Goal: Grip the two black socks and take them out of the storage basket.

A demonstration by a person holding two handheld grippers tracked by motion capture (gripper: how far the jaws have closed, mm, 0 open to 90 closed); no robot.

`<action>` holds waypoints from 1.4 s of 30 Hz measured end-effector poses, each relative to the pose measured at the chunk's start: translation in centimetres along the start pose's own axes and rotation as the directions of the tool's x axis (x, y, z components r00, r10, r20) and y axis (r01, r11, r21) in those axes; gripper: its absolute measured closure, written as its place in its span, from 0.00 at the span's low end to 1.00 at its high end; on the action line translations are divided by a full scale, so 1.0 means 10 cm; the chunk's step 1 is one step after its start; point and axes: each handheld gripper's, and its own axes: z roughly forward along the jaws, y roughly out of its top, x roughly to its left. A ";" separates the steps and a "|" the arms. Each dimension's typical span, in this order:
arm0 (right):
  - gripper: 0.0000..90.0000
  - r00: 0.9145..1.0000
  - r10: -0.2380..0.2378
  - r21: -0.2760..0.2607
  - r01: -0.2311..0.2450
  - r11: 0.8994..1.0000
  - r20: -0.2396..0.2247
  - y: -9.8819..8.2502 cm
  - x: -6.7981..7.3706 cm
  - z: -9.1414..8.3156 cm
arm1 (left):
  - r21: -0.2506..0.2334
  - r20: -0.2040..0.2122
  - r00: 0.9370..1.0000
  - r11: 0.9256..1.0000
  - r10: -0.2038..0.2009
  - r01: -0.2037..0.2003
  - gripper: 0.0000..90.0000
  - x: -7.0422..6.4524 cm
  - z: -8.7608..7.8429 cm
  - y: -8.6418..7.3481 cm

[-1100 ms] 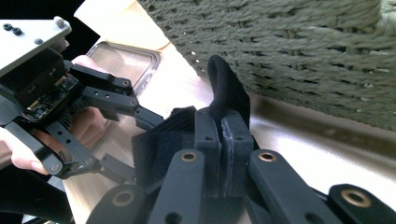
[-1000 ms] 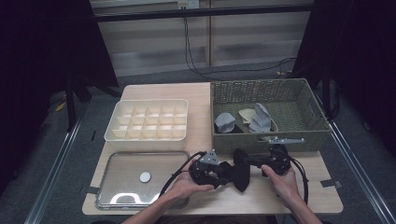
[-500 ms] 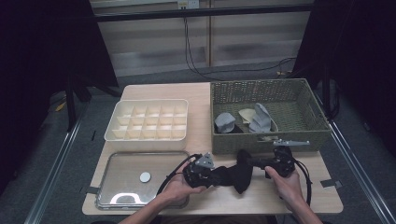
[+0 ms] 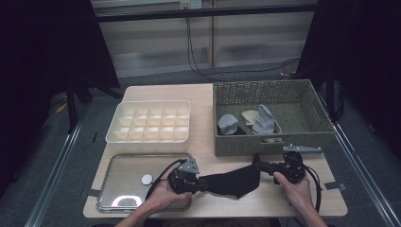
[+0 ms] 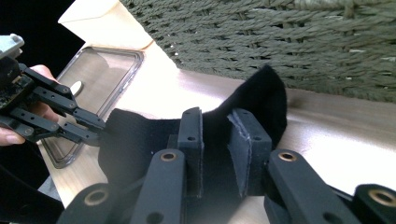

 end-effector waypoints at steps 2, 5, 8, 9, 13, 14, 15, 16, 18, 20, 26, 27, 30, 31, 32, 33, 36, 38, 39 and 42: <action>0.81 1.000 -0.001 0.003 0.001 1.000 -0.005 0.00 0.00 0.01 | -0.025 -0.002 1.000 1.000 -0.004 0.004 0.88 0.01 -0.03 -0.02; 0.80 1.000 -0.023 0.007 0.023 1.000 -0.013 0.00 0.02 0.05 | -0.045 -0.007 0.999 0.998 -0.034 0.033 0.87 0.03 -0.09 -0.03; 0.81 0.999 -0.032 0.019 0.032 0.999 -0.013 0.00 0.02 0.08 | -0.058 -0.004 0.999 0.997 -0.045 0.045 0.83 0.05 -0.10 -0.04; 0.82 1.000 -0.029 0.029 0.029 0.999 -0.005 0.00 0.03 0.09 | -0.071 -0.001 0.999 0.996 -0.047 0.047 0.83 0.05 -0.10 -0.04; 0.84 0.999 -0.046 0.078 0.044 0.996 0.019 -0.02 0.00 0.21 | -0.107 0.030 0.996 0.991 -0.079 0.081 0.75 0.05 -0.11 -0.03; 0.84 0.999 -0.046 0.078 0.044 0.996 0.019 -0.02 0.00 0.21 | -0.107 0.030 0.996 0.991 -0.079 0.081 0.75 0.05 -0.11 -0.03; 0.84 0.998 -0.054 0.092 0.051 0.994 0.029 -0.03 0.00 0.24 | -0.113 0.028 0.996 0.990 -0.081 0.083 0.75 0.05 -0.09 -0.03; 0.84 0.997 -0.064 0.106 0.059 0.993 0.037 -0.04 -0.01 0.27 | -0.093 0.021 0.997 0.992 -0.081 0.082 0.74 0.05 -0.08 -0.03; 0.85 0.995 -0.081 0.135 0.074 0.988 0.051 -0.06 -0.01 0.33 | -0.066 -0.007 0.997 0.995 -0.080 0.079 0.73 0.04 -0.06 -0.04; 0.86 0.995 -0.086 0.137 0.078 0.988 0.054 -0.07 0.00 0.34 | -0.059 -0.011 0.997 0.995 -0.082 0.081 0.72 0.05 -0.05 -0.05; 0.88 0.993 -0.119 0.143 0.114 0.983 0.027 -0.08 0.08 0.34 | -0.043 -0.041 0.997 0.997 -0.066 0.065 0.72 0.07 -0.03 -0.06; 0.87 0.992 -0.121 0.126 0.116 0.985 0.027 -0.08 0.08 0.31 | -0.030 -0.049 0.997 0.998 -0.054 0.052 0.72 0.07 -0.04 -0.06; 0.83 0.993 -0.110 0.082 0.106 0.991 0.047 -0.04 0.02 0.22 | -0.033 -0.064 0.997 0.998 -0.053 0.051 0.72 0.10 -0.04 -0.07; 0.82 0.993 -0.106 0.073 0.102 0.992 0.060 -0.03 -0.01 0.19 | -0.054 -0.063 0.996 0.996 -0.069 0.065 0.72 0.10 -0.03 -0.07; 0.81 0.992 -0.104 0.068 0.099 0.993 0.070 -0.02 -0.05 0.17 | -0.049 -0.078 0.995 0.997 -0.066 0.062 0.72 0.11 -0.04 -0.07; 0.80 0.992 -0.093 0.064 0.088 0.994 0.085 -0.02 -0.09 0.15 | -0.063 -0.076 0.994 0.996 -0.074 0.070 0.72 0.12 -0.03 -0.08; 0.73 0.987 -0.088 0.062 0.080 0.995 0.131 0.00 -0.19 0.11 | -0.058 -0.072 0.994 0.996 -0.078 0.073 0.72 0.13 -0.04 -0.08; 0.71 0.985 -0.082 0.070 0.072 0.995 0.149 0.00 -0.23 0.14 | -0.059 -0.073 0.994 0.995 -0.079 0.075 0.71 0.13 -0.03 -0.08; 0.71 0.985 -0.082 0.072 0.072 0.995 0.149 0.01 -0.23 0.15 | -0.054 -0.074 0.995 0.996 -0.072 0.068 0.71 0.13 -0.03 -0.08; 0.77 0.983 -0.090 0.097 0.075 0.992 0.160 0.02 -0.24 0.23 | -0.059 -0.069 0.995 0.996 -0.070 0.066 0.71 0.14 -0.03 -0.08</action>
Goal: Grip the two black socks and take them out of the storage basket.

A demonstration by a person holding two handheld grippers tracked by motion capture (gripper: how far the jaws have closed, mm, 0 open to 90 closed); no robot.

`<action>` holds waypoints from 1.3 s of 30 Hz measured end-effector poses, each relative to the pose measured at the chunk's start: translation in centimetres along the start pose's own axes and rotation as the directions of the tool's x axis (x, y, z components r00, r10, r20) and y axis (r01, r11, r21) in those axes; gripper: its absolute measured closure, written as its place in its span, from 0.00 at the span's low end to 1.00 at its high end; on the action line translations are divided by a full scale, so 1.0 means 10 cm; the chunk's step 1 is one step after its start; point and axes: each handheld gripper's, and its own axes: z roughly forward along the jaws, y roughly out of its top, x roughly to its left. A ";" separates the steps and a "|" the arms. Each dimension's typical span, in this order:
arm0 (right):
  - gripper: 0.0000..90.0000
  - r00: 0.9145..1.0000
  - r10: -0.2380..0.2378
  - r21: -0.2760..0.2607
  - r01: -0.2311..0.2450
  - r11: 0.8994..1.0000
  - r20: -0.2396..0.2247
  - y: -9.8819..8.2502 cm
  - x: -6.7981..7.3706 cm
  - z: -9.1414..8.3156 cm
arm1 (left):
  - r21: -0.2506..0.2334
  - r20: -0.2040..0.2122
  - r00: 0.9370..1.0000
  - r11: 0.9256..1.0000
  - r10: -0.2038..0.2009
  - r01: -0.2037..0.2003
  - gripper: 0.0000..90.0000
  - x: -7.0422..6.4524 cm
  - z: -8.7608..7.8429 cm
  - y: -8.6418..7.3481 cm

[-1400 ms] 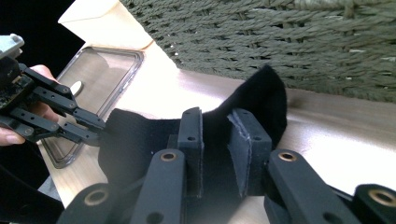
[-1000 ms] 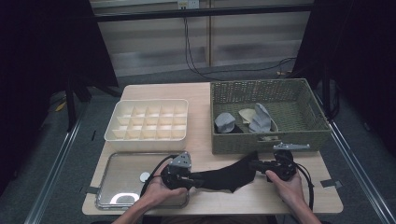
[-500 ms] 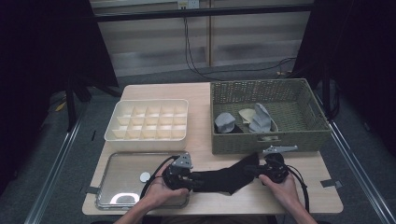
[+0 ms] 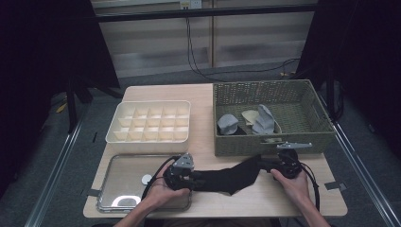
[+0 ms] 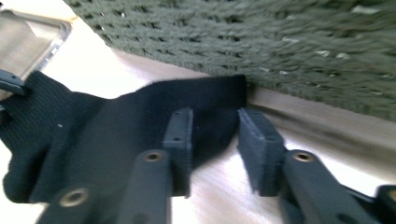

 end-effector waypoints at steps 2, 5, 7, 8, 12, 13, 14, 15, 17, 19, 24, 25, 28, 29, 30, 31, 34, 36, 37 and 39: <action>0.88 1.000 0.010 0.004 -0.010 1.000 -0.002 0.00 0.01 0.01 | -0.005 0.004 1.000 1.000 -0.006 0.006 0.71 0.00 0.00 0.00; 1.00 1.000 0.010 -0.027 -0.011 1.000 -0.025 -0.01 0.04 -0.05 | 0.004 0.005 1.000 1.000 0.000 -0.001 0.71 0.01 0.00 0.00; 1.00 0.999 0.009 -0.046 -0.010 0.999 -0.030 -0.01 0.06 -0.11 | -0.008 0.008 1.000 1.000 -0.007 0.007 0.71 0.01 0.00 -0.01; 1.00 0.999 0.011 -0.055 -0.013 0.998 -0.042 -0.02 0.08 -0.15 | -0.017 0.009 1.000 1.000 -0.011 0.011 0.71 0.01 0.01 -0.01; 1.00 0.997 0.018 -0.068 -0.023 0.997 -0.076 -0.08 0.14 -0.26 | -0.013 0.029 1.000 1.000 -0.008 0.008 0.71 0.00 0.02 -0.01; 1.00 0.996 0.017 -0.067 -0.022 0.998 -0.085 -0.09 0.17 -0.27 | -0.011 0.035 0.999 1.000 -0.010 0.011 0.71 -0.02 0.03 0.00; 0.94 0.995 0.005 -0.063 -0.011 0.998 -0.104 -0.10 0.21 -0.28 | -0.010 0.037 0.999 1.000 -0.002 0.003 0.71 -0.03 0.04 0.00; 0.90 0.994 -0.003 -0.056 -0.004 0.998 -0.114 -0.11 0.26 -0.27 | -0.008 0.041 0.999 1.000 0.004 -0.003 0.72 -0.05 0.05 0.01; 0.84 0.991 -0.037 -0.046 0.031 0.998 -0.131 -0.12 0.36 -0.25 | -0.022 0.048 0.999 1.000 0.003 -0.002 0.72 -0.09 0.09 0.02; 0.77 0.987 -0.059 -0.034 0.055 0.998 -0.147 -0.11 0.44 -0.21 | -0.013 0.055 0.998 1.000 0.020 -0.019 0.72 -0.11 0.13 0.05; 0.61 0.980 -0.106 -0.003 0.107 0.994 -0.170 -0.06 0.67 -0.04 | -0.021 0.066 0.998 1.000 0.005 -0.003 0.72 -0.12 0.12 0.09; 0.60 0.980 -0.105 0.005 0.107 0.994 -0.172 -0.04 0.71 -0.01 | -0.036 0.072 0.997 0.999 -0.008 0.010 0.72 -0.10 0.09 0.09; 0.62 0.973 -0.114 0.018 0.120 0.993 -0.199 -0.01 0.83 0.07 | -0.067 0.061 0.997 0.997 -0.039 0.043 0.72 -0.07 -0.07 0.08; 0.65 0.971 -0.117 0.026 0.126 0.992 -0.210 0.00 0.87 0.10 | -0.071 0.046 0.998 0.997 -0.034 0.037 0.72 -0.05 -0.13 0.08; 0.65 0.968 -0.122 0.034 0.133 0.991 -0.221 0.01 0.92 0.14 | -0.082 0.035 0.999 0.996 -0.041 0.043 0.72 -0.03 -0.18 0.08; 0.66 0.964 -0.130 0.043 0.143 0.989 -0.232 0.02 0.96 0.18 | -0.088 0.034 0.998 0.995 -0.050 0.053 0.72 -0.02 -0.22 0.07; 0.69 0.953 -0.147 0.063 0.169 0.984 -0.263 0.05 1.11 0.31 | -0.093 0.015 0.999 0.994 -0.052 0.054 0.71 0.02 -0.37 0.00; 0.71 0.945 -0.158 0.073 0.186 0.980 -0.285 0.08 1.19 0.39 | -0.107 0.006 0.997 0.992 -0.072 0.072 0.70 0.06 -0.43 -0.07; 0.72 0.941 -0.166 0.084 0.198 0.977 -0.294 0.10 1.25 0.46 | -0.114 0.000 0.997 0.990 -0.078 0.078 0.70 0.08 -0.45 -0.10; 0.72 0.935 -0.176 0.098 0.215 0.972 -0.307 0.12 1.33 0.58 | -0.126 -0.002 0.995 0.987 -0.096 0.095 0.69 0.11 -0.48 -0.14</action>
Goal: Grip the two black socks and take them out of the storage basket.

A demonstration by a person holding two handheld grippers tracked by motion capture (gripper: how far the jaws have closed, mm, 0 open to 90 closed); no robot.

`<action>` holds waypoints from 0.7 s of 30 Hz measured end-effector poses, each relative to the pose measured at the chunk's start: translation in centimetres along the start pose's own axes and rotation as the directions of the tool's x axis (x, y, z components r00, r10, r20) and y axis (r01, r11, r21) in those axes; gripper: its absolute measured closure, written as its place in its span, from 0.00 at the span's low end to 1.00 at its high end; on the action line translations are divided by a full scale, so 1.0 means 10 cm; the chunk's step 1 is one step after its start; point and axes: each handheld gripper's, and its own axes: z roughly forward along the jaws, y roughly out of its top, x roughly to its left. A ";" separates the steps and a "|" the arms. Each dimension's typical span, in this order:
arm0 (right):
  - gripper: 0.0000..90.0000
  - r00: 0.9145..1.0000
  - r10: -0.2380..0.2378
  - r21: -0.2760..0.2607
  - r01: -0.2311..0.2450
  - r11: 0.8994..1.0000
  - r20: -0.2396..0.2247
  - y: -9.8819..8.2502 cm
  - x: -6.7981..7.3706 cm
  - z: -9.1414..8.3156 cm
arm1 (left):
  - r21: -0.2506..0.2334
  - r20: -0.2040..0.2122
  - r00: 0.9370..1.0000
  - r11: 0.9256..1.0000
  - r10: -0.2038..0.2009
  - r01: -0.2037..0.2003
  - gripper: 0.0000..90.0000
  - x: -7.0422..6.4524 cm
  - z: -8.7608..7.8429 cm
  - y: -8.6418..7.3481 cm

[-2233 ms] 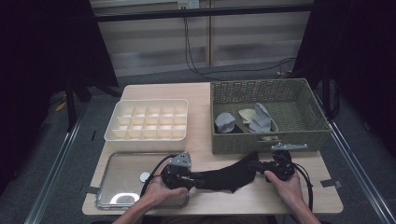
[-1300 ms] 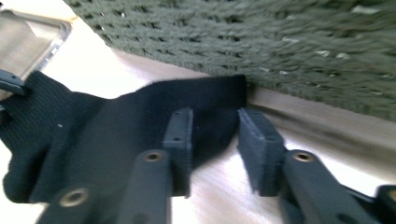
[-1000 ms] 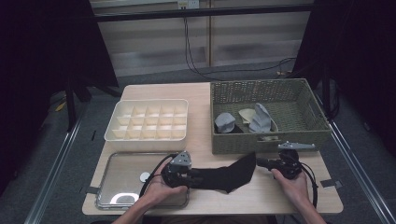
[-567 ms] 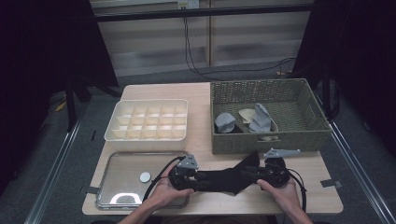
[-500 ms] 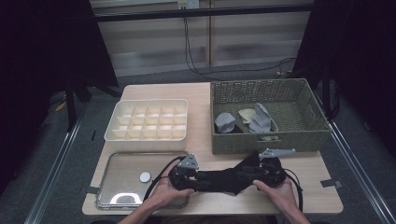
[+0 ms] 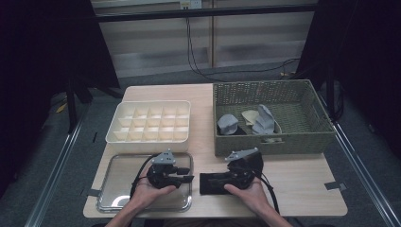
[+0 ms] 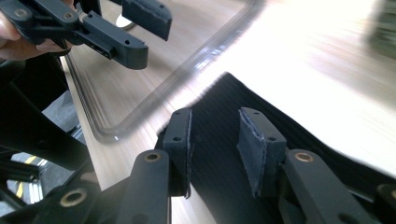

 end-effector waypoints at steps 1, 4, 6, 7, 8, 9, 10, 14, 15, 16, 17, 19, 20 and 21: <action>0.72 1.000 -0.004 0.007 0.004 1.000 -0.003 0.03 0.02 0.06 | -0.004 -0.007 1.000 1.000 0.002 -0.002 0.69 0.01 -0.01 0.00; 0.71 1.000 -0.022 0.028 0.022 0.999 -0.012 0.09 0.05 0.22 | -0.018 -0.011 1.000 1.000 -0.005 0.005 0.68 0.03 -0.03 -0.01; 0.69 0.999 -0.031 0.033 0.032 0.999 -0.007 0.12 0.07 0.29 | -0.019 -0.020 1.000 1.000 -0.005 0.004 0.67 0.04 -0.04 -0.02; 0.67 1.000 -0.030 0.033 0.030 0.999 -0.004 0.12 0.07 0.31 | -0.015 -0.020 1.000 1.000 -0.006 0.006 0.67 0.04 -0.05 -0.02; 0.67 1.000 -0.027 0.033 0.027 0.999 -0.008 0.12 0.07 0.32 | -0.019 -0.020 1.000 1.000 -0.009 0.009 0.66 0.04 -0.05 -0.03; 0.66 1.000 -0.031 0.037 0.031 0.999 0.000 0.12 0.07 0.34 | -0.018 -0.022 1.000 1.000 -0.010 0.010 0.66 0.05 -0.05 -0.03; 0.66 0.999 -0.036 0.039 0.036 0.999 0.001 0.11 0.07 0.35 | -0.016 -0.024 1.000 1.000 -0.008 0.008 0.66 0.05 -0.05 -0.03; 0.69 0.994 -0.101 0.027 0.100 0.995 0.047 0.08 0.14 0.38 | -0.011 -0.014 1.000 1.000 -0.017 0.017 0.65 0.07 -0.06 -0.04; 0.72 0.991 -0.123 0.024 0.122 0.992 0.059 0.07 0.15 0.39 | -0.010 -0.016 1.000 1.000 -0.017 0.017 0.65 0.07 -0.06 -0.04; 0.74 0.988 -0.139 0.030 0.137 0.990 0.075 0.07 0.16 0.39 | -0.010 -0.017 1.000 1.000 -0.014 0.014 0.65 0.07 -0.06 -0.04; 0.77 0.986 -0.145 0.030 0.143 0.989 0.081 0.06 0.16 0.39 | -0.010 -0.018 1.000 1.000 -0.013 0.013 0.65 0.07 -0.06 -0.04; 0.87 0.986 -0.141 0.027 0.139 0.990 0.092 0.07 0.14 0.39 | -0.010 -0.018 1.000 1.000 -0.012 0.012 0.65 0.07 -0.06 -0.04; 0.90 0.986 -0.141 0.027 0.139 0.990 0.093 0.06 0.13 0.38 | -0.012 -0.017 1.000 1.000 -0.018 0.018 0.65 0.07 -0.06 -0.04; 0.93 0.987 -0.131 0.029 0.129 0.991 0.091 0.07 0.11 0.38 | -0.007 -0.019 1.000 1.000 -0.015 0.015 0.65 0.07 -0.06 -0.04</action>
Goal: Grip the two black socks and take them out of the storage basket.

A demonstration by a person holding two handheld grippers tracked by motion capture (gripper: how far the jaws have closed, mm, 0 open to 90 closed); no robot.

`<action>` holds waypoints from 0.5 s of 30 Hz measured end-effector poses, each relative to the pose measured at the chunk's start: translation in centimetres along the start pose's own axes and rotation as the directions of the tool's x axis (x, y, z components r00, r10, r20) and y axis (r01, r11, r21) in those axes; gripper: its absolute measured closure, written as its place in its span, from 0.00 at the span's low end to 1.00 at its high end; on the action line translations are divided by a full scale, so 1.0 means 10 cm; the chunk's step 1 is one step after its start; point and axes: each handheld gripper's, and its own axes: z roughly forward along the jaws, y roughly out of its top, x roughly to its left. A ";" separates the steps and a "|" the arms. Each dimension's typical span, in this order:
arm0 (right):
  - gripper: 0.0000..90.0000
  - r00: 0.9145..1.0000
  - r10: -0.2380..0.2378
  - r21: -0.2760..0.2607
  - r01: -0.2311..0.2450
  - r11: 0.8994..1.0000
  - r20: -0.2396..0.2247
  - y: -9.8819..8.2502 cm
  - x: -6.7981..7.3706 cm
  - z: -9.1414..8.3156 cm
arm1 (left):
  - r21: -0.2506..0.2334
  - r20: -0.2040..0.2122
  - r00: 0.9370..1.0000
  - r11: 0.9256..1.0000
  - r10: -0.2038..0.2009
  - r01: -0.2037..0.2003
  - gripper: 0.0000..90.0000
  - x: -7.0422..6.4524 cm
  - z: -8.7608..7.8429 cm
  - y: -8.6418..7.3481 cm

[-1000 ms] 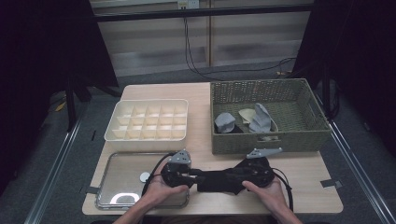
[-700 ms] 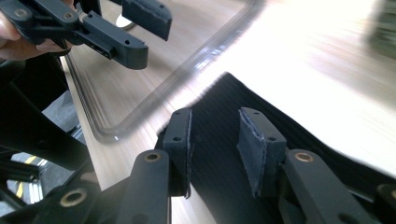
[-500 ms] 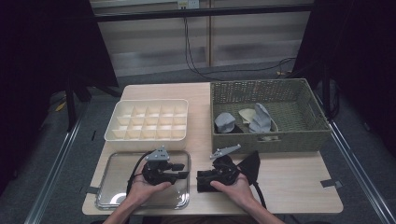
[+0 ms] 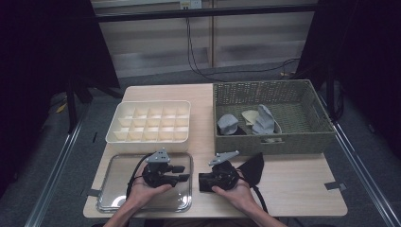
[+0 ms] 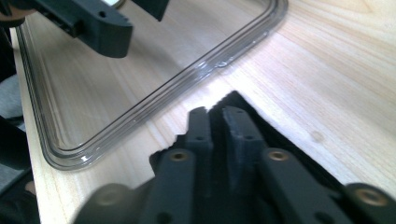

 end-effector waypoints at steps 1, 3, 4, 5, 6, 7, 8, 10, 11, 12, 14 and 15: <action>0.94 1.000 0.009 -0.003 -0.009 1.000 -0.005 0.00 -0.02 0.00 | 0.000 -0.001 1.000 1.000 0.001 -0.001 0.65 0.00 0.00 0.00; 0.95 1.000 0.027 0.010 -0.026 1.000 -0.006 0.02 -0.02 0.00 | -0.001 0.000 1.000 1.000 0.004 -0.004 0.65 0.00 0.00 0.00; 0.95 0.999 0.035 0.008 -0.035 0.999 -0.009 0.02 -0.03 0.00 | -0.004 0.001 1.000 1.000 0.003 -0.003 0.65 0.01 0.00 0.00; 0.95 0.999 0.043 0.007 -0.043 0.999 -0.014 0.02 -0.04 0.00 | 0.002 -0.001 1.000 1.000 0.006 -0.006 0.65 0.01 0.00 0.00; 0.95 0.998 0.053 0.009 -0.053 0.999 -0.017 0.02 -0.04 0.00 | 0.005 0.001 1.000 1.000 0.006 -0.006 0.65 0.02 0.00 0.00; 0.96 0.998 0.059 0.004 -0.059 0.998 -0.025 0.02 -0.06 0.01 | 0.002 -0.002 1.000 1.000 0.003 -0.003 0.66 0.02 0.00 0.00; 0.96 0.997 0.073 0.009 -0.073 0.997 -0.035 0.02 -0.06 0.00 | 0.001 0.005 1.000 1.000 -0.002 0.002 0.66 0.02 -0.01 -0.01; 0.96 0.994 0.091 -0.004 -0.092 0.996 -0.052 0.02 -0.10 0.00 | -0.001 0.011 1.000 1.000 -0.003 0.003 0.67 0.02 -0.01 -0.01; 0.96 0.994 0.095 -0.006 -0.096 0.995 -0.057 0.02 -0.11 0.00 | 0.001 0.013 1.000 1.000 -0.005 0.005 0.67 0.01 -0.02 -0.01; 0.96 0.993 0.097 -0.009 -0.098 0.995 -0.060 0.02 -0.11 0.00 | -0.001 0.012 1.000 1.000 -0.003 0.003 0.67 0.01 -0.02 -0.01; 0.96 0.991 0.110 -0.025 -0.112 0.993 -0.074 0.04 -0.12 -0.03 | -0.009 0.010 1.000 1.000 -0.011 0.011 0.66 0.02 -0.02 -0.01; 0.96 0.990 0.113 -0.033 -0.116 0.993 -0.080 0.04 -0.13 -0.05 | -0.010 0.007 1.000 1.000 -0.014 0.014 0.65 0.02 -0.03 -0.01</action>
